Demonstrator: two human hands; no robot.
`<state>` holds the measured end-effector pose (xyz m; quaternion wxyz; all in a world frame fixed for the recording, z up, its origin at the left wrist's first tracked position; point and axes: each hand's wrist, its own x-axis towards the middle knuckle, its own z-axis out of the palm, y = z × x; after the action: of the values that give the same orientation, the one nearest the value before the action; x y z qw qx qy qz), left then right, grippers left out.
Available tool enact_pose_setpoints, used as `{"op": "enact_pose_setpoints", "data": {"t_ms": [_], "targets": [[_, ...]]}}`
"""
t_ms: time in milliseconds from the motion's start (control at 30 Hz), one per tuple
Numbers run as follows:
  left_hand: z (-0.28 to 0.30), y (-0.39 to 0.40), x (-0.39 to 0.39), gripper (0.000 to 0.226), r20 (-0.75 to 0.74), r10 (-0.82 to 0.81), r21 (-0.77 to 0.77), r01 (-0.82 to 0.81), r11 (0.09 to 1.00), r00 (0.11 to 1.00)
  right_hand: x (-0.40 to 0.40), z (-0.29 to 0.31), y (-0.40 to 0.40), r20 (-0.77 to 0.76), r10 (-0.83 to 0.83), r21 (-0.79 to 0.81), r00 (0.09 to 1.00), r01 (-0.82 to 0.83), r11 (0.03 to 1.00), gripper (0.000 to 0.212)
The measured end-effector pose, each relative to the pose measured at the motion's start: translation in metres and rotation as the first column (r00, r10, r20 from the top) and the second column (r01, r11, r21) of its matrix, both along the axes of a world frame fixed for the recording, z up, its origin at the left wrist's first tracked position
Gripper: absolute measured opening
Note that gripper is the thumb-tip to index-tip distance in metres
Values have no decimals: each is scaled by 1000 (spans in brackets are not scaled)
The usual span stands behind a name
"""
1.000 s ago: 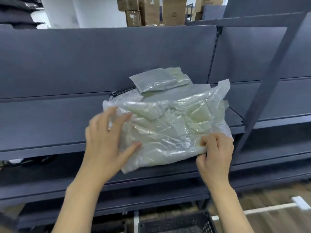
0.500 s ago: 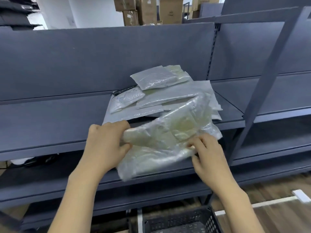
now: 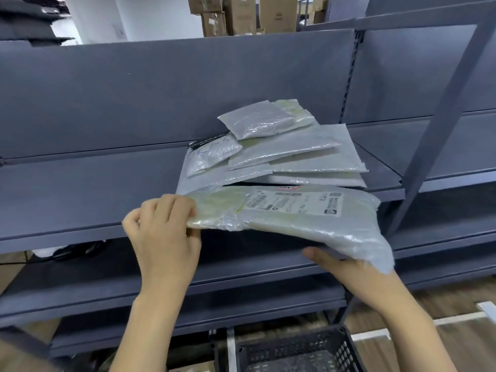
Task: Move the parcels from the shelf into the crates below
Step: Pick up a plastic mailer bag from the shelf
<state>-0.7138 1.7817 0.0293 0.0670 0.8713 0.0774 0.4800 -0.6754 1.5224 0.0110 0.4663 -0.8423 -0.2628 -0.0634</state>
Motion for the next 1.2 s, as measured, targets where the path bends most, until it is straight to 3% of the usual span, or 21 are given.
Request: {"op": "enact_pose_setpoints", "data": {"t_ms": [67,200,300,367,433,500,567,667,767,933,1100,1200], "targets": [[-1,3,-2,40,-18,37,-1,-37,999,999,2,3,5,51,-65,98,997,59,993,43],[0,10,-3,49,18,96,13,-96,995,995,0,2,9,160,-163,64,974,155,986,42],[0,11,-4,56,61,121,2,-121,993,991,2,1,7,196,-250,171,948,218,961,40],[-1,13,-5,56,98,129,5,-130,991,987,5,-1,2,202,-290,194,935,252,948,52],[-3,14,-6,56,138,106,26,-110,994,985,13,-5,-1,224,-246,158,943,213,964,68],[-5,15,-6,58,152,44,55,-53,997,987,25,-5,-1,241,-212,42,947,209,977,57],[-7,16,-6,58,147,-9,67,-1,998,989,26,-3,-1,305,-196,-101,932,236,966,64],[-11,18,-6,55,143,-35,70,25,997,989,8,-4,2,520,-203,-15,830,247,969,44],[-11,17,-8,51,155,-49,69,39,997,987,5,-7,4,620,-238,43,748,270,962,36],[-5,14,-11,50,136,-77,33,73,997,988,2,-6,7,686,-289,101,668,305,947,43],[1,5,-15,46,-153,-51,-31,47,998,987,7,-12,12,727,-369,125,579,417,900,25],[12,-15,-21,39,-152,-144,-137,124,983,978,2,-10,19,745,-456,208,486,481,852,20]]}}
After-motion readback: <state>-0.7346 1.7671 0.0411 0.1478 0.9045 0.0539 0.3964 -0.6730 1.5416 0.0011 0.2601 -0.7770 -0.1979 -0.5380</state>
